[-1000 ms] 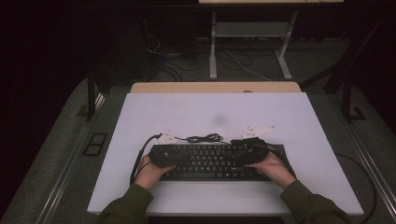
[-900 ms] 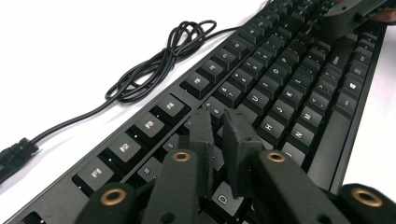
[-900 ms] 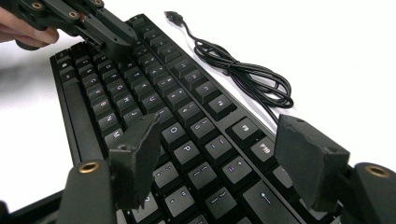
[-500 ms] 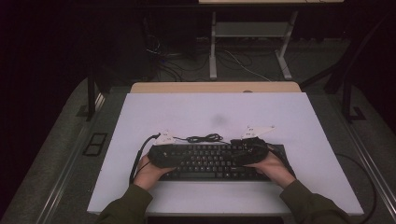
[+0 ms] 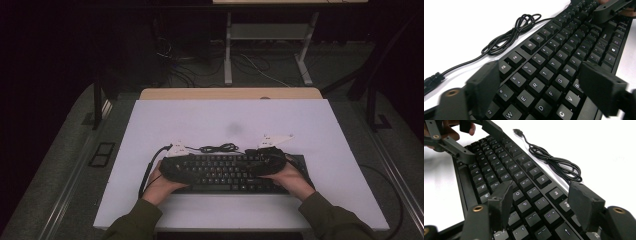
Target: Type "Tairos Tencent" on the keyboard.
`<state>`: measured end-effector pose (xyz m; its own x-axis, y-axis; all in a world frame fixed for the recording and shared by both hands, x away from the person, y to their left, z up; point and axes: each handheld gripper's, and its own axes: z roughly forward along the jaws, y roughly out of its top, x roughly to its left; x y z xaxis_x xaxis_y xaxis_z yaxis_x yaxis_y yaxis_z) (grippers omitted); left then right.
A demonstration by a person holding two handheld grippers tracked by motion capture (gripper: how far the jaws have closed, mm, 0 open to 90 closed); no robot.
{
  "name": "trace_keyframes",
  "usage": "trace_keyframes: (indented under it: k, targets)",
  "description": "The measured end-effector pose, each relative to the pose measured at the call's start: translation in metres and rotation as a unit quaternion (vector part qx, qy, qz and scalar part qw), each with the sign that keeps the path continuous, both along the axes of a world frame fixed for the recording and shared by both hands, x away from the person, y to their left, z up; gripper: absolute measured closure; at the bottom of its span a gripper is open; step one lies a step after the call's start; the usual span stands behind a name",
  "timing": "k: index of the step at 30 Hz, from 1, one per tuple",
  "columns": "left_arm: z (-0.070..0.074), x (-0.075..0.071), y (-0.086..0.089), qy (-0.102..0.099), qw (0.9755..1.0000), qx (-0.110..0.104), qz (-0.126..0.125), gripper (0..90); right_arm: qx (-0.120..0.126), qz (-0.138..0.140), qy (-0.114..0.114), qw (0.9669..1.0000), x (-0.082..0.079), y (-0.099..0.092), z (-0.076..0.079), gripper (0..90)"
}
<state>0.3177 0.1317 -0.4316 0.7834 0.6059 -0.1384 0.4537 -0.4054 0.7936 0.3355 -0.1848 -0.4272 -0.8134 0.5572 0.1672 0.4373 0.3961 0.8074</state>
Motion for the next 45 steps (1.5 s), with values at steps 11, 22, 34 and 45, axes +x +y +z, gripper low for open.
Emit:
trace_keyframes:
  k: [11,22,34,45]
  targets:
    - [-0.001,-0.003,0.002,0.005,0.9999,-0.003,0.008,3.3,0.003,0.015,0.001,0.9999,0.001,0.005,0.001,58.3]
    - [-0.001,-0.008,0.006,0.007,0.9998,-0.007,0.017,0.0,0.004,0.034,0.008,0.9994,0.005,0.010,0.002,85.8]
    - [-0.001,-0.014,0.015,0.003,0.9997,-0.003,0.024,0.0,0.002,0.059,0.018,0.9981,0.008,0.021,0.002,89.5]
    - [-0.002,-0.020,0.022,0.002,0.9994,-0.004,0.034,0.0,-0.008,0.077,0.021,0.9968,0.011,0.031,-0.001,89.5]
